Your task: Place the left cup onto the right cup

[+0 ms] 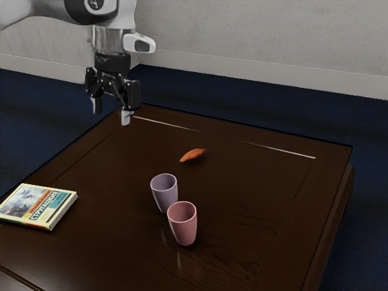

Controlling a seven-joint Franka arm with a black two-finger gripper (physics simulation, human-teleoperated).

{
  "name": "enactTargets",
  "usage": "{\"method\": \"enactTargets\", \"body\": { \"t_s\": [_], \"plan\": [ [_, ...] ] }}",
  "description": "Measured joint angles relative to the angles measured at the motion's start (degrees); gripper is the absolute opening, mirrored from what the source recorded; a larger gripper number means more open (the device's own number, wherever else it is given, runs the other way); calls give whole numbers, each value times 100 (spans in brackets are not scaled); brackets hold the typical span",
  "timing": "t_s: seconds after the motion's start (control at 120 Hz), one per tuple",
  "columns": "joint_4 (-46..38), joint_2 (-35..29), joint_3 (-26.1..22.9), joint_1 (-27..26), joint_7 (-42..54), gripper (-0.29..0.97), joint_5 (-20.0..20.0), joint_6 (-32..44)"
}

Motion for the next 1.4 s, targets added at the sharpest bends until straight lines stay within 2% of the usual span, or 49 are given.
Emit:
{"method": "enactTargets", "body": {
  "t_s": [0.133, 0.308, 0.417, 0.592, 0.75, 0.833, 1.0, 1.267, 1.325, 1.4],
  "plan": [
    [-132, 8, 1, 47, -28, 68, -26, 531],
    [-1443, -16, 21, 61, -61, 68, -47, 1419],
    [-1935, 34, 22, 62, -75, 68, -50, 2027],
    [-1431, 839, 15, 50, -90, 68, -8, 2652],
    [-1344, 1498, 10, 66, -108, 68, -32, 3155],
    [-1414, 1590, 20, 90, -115, 68, -24, 3387],
    [-1509, 1626, 371, 125, -41, 68, -31, 3646],
    [-1825, 1922, 375, 122, 32, 68, -55, 3930],
    [-1836, 1943, 362, 94, 43, 62, -36, 4011],
    [-1821, 1974, 354, 62, 53, 42, 4, 4094]
  ]
}}
